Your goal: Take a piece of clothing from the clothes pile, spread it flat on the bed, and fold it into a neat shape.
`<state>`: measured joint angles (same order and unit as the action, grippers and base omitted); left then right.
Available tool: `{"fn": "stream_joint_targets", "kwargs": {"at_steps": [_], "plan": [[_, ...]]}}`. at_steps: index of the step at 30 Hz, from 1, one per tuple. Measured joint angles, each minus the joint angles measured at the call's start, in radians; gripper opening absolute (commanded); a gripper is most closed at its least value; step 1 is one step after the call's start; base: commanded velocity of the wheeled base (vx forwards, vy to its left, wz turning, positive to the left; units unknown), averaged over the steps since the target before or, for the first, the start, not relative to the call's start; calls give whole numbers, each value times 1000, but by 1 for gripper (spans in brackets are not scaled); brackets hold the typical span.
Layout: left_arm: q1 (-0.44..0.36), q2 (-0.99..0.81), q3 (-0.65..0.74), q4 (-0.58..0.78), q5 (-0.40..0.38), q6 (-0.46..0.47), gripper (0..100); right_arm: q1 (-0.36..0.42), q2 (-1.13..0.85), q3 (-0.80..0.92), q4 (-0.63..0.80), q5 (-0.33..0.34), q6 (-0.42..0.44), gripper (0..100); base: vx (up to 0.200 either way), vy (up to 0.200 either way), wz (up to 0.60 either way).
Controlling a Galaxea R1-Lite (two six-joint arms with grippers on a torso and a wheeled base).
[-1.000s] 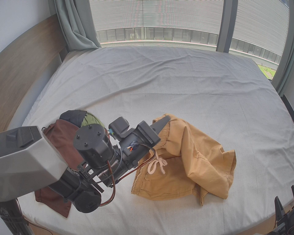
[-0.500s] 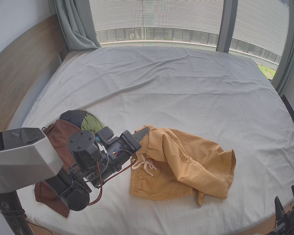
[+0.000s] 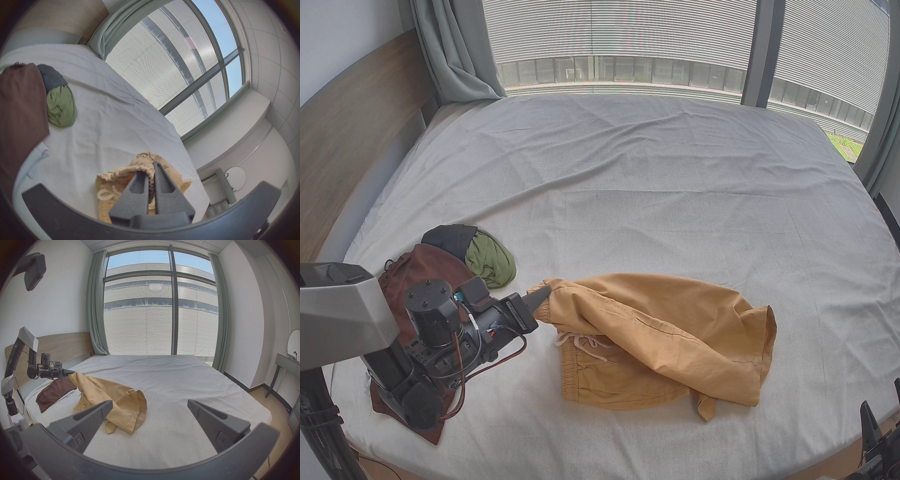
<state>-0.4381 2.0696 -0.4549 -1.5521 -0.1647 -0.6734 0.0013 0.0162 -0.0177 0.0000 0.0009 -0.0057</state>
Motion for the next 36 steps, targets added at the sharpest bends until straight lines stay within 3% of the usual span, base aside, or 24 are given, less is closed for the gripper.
{"fn": "stream_joint_targets", "kwargs": {"at_steps": [8, 16, 22, 36], "plan": [[81, -3, 48, 0, -38, 104, 0, 0, 0, 0, 0, 0, -2, 100, 0, 0, 0], [156, -3, 51, 0, -53, 144, 0, 0, 0, 0, 0, 0, -2, 100, 0, 0, 0], [210, 1, 49, 0, -107, 192, 0, 0, 0, 0, 0, 0, -2, 100, 0, 0, 0], [226, 20, 40, 0, -123, 195, 0, 0, 0, 0, 0, 1, -4, 100, 0, 0, 0]]}}
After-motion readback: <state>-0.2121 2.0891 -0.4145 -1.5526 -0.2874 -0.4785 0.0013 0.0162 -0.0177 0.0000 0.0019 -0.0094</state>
